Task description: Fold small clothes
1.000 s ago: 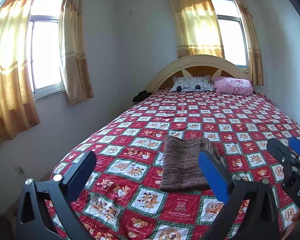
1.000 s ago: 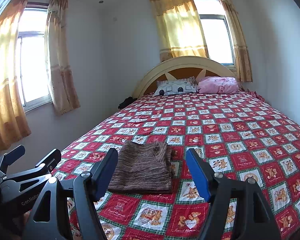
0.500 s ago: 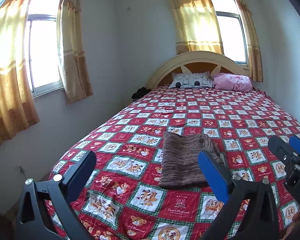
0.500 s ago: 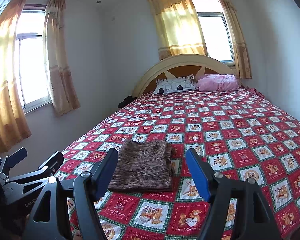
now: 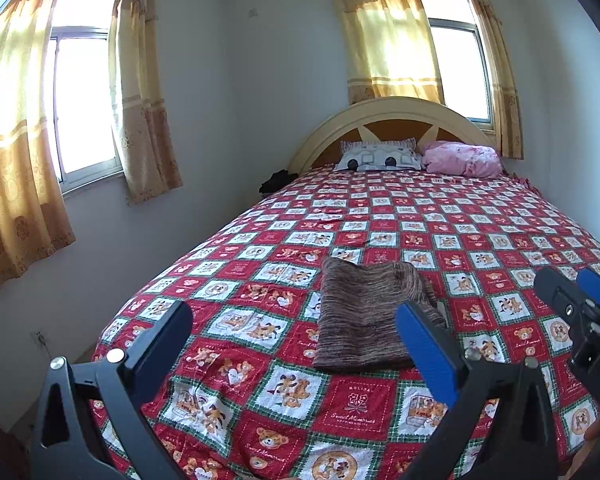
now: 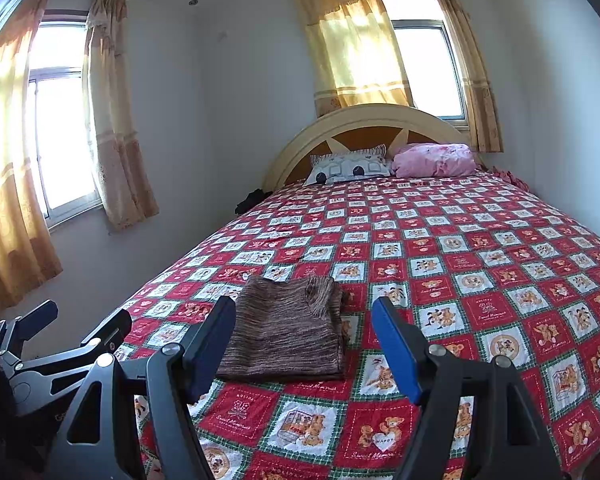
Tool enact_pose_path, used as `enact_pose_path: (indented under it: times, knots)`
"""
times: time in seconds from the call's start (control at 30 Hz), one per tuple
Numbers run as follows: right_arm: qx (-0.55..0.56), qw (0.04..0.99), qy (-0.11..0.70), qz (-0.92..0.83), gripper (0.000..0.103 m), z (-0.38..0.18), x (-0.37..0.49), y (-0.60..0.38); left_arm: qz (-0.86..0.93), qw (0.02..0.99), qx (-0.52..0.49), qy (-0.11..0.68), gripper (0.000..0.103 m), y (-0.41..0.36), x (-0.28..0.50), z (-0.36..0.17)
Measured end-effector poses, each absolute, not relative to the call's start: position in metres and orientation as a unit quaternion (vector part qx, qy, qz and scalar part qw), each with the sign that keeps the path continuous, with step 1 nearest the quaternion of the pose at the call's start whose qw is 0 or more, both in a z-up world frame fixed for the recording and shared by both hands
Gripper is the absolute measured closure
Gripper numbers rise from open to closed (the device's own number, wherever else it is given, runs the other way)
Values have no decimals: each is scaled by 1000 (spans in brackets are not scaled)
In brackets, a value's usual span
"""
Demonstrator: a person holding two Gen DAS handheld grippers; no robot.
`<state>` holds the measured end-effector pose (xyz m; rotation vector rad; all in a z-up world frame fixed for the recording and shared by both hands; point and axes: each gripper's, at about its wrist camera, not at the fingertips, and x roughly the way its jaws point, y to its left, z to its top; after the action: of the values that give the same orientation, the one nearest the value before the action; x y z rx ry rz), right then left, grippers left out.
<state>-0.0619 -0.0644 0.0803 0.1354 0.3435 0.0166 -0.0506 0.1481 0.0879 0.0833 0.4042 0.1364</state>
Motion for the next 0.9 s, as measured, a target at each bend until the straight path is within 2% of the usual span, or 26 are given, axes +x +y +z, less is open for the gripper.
enact_pose_path:
  times: [0.9]
  knots:
    - [73,982,175,6,32,78,-61,-64,73,974,46,207,0,146,-47,86]
